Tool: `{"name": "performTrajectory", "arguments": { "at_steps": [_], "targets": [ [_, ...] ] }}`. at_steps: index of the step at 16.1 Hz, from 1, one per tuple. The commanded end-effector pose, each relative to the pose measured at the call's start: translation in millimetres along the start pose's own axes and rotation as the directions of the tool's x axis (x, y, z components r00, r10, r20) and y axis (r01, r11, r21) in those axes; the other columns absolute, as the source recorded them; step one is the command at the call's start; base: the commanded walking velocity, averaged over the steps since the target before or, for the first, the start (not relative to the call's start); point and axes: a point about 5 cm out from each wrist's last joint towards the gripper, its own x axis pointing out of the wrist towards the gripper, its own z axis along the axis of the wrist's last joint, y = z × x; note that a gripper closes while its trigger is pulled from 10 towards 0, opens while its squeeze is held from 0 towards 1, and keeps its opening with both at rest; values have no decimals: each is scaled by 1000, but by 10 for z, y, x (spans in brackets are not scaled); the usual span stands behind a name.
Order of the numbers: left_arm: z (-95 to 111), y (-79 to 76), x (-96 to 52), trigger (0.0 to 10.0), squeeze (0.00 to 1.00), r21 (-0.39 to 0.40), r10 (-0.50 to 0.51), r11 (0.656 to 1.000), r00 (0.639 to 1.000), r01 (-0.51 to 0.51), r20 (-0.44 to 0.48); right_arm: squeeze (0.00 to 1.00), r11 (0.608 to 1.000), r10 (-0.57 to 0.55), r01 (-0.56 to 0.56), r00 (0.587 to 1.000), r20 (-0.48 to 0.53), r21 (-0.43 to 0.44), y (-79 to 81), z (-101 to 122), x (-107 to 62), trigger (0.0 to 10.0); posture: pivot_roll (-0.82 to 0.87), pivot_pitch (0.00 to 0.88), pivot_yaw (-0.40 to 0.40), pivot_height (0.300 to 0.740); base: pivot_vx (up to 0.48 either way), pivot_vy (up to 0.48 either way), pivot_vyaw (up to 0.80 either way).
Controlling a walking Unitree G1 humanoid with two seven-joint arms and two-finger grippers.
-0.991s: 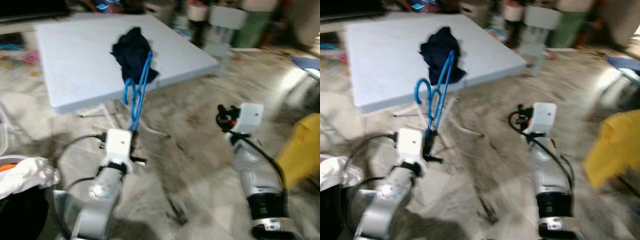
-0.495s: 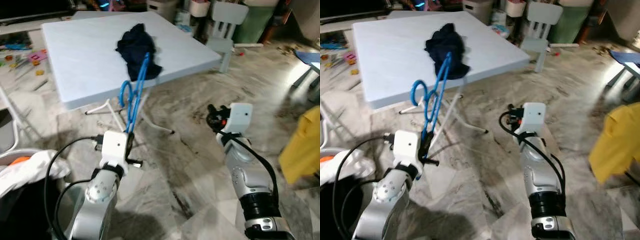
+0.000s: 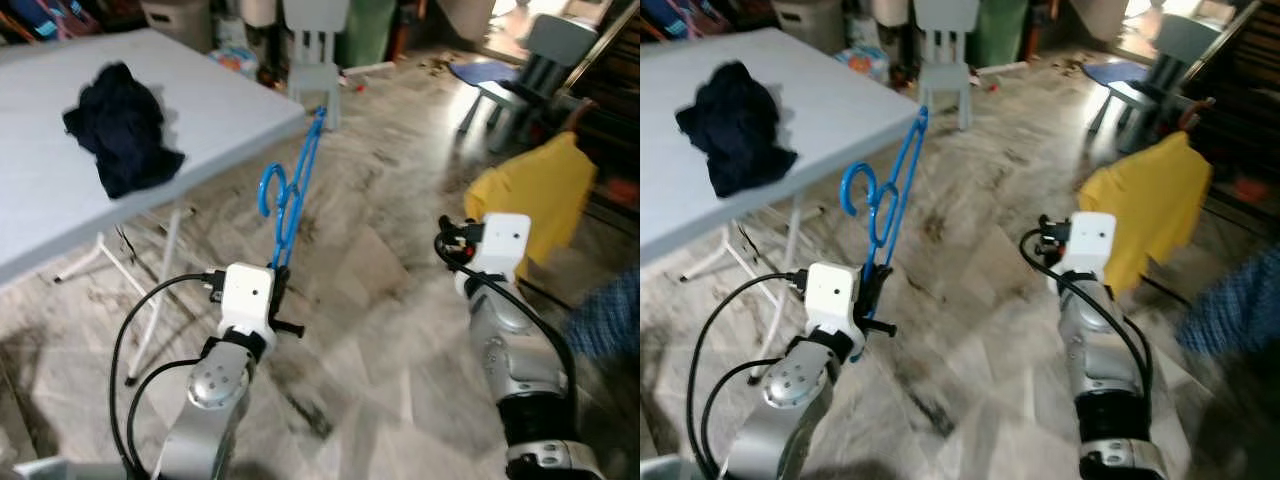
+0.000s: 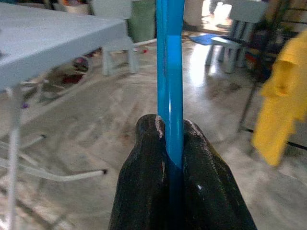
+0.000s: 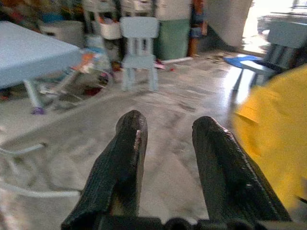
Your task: Hang hanger
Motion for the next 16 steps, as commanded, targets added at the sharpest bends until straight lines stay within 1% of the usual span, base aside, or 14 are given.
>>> {"name": "performTrajectory", "arguments": {
  "at_steps": [1, 3, 4, 5, 11, 16],
  "targets": [
    [3, 39, -21, 10000, 0, -1, 15, 1000, 1000, -15, 3, 1000, 1000, 28, -28, 1000, 12, 7, 66, 50, 28, 10000, 114, 93, -59, 740, 345, 0, 0],
    [-1, 40, -22, 10000, 0, -8, 17, 1000, 1000, -17, 1, 1000, 999, 32, -32, 999, 9, 8, 73, 46, 27, 10000, 114, 94, -59, 740, 324, 150, 0],
    [-14, 43, -22, 10000, 0, -13, 20, 1000, 1000, -20, -11, 902, 999, 35, -35, 999, 3, 7, 79, 37, 25, 10000, 115, 94, -59, 740, 0, 416, 0],
    [-20, 40, -22, 10000, 0, -19, 17, 1000, 1000, -18, -14, 0, 999, 38, -38, 999, -3, 7, 84, 28, 23, 10000, 115, 94, -59, 740, 0, 454, 0],
    [-23, -3, -20, 10000, 0, -37, -23, 999, 1000, 23, -20, 0, 999, 51, -50, 999, -13, 18, 106, 10, 21, 10000, 115, 93, -59, 740, 0, 455, 0],
    [-35, -42, -18, 10000, 0, -31, -59, 998, 998, 58, -33, 0, 999, 48, -48, 999, -16, 19, 112, 6, 24, 10000, 116, 93, -58, 740, 0, 465, 0]
  ]
}}
